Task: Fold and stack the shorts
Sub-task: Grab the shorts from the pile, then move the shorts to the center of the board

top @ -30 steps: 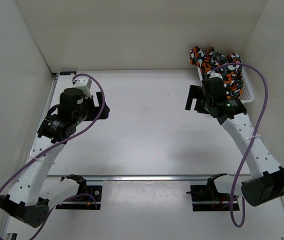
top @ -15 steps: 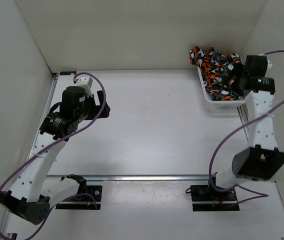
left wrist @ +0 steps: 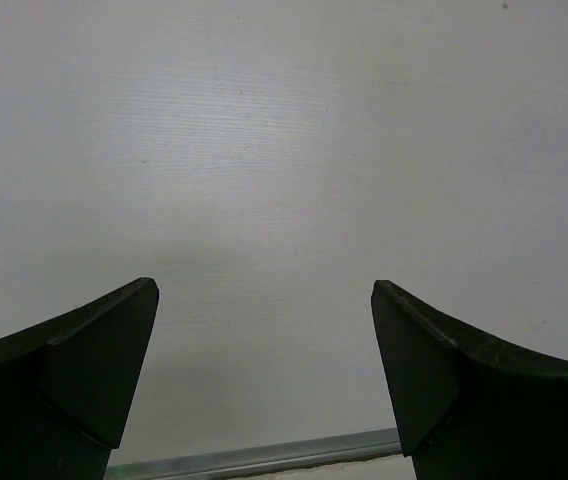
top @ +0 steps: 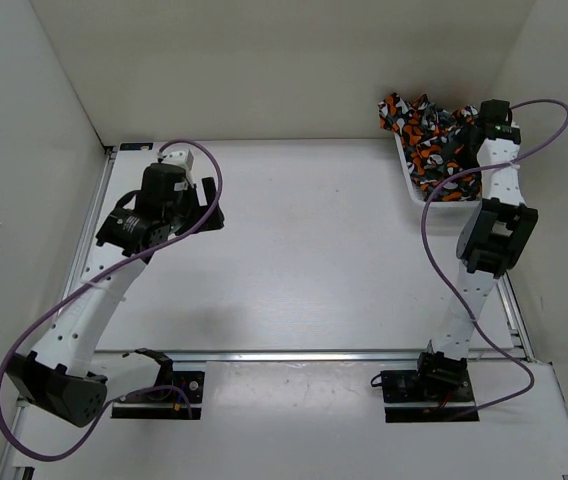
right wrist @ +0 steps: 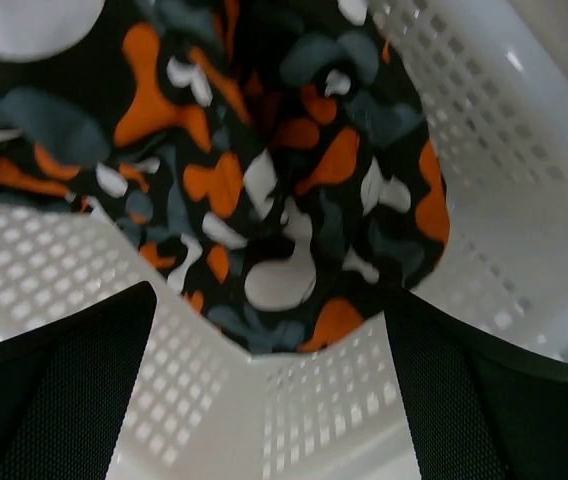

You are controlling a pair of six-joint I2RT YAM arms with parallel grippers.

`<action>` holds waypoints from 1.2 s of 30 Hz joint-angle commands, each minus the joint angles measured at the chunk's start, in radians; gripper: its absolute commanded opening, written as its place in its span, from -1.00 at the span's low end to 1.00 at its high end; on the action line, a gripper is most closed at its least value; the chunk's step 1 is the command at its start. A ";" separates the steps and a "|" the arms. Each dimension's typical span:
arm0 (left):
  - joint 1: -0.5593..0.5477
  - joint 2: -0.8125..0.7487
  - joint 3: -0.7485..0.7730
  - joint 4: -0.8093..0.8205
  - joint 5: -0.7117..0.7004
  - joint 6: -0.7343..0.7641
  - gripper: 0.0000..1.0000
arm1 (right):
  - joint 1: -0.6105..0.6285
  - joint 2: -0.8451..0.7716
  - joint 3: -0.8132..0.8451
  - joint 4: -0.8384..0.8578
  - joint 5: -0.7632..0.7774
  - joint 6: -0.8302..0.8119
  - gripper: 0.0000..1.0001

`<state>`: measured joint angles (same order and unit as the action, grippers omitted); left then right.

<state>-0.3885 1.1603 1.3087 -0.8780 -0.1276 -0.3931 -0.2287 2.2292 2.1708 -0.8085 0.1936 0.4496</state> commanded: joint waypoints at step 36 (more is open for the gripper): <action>0.260 0.141 0.596 -0.320 -0.006 -0.075 1.00 | 0.960 -0.884 -0.386 0.209 0.067 -0.040 -1.00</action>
<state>-0.1722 1.3201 1.8420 -1.1419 -0.1390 -0.4870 0.5808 1.2964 1.9541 -0.5858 0.1608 0.3763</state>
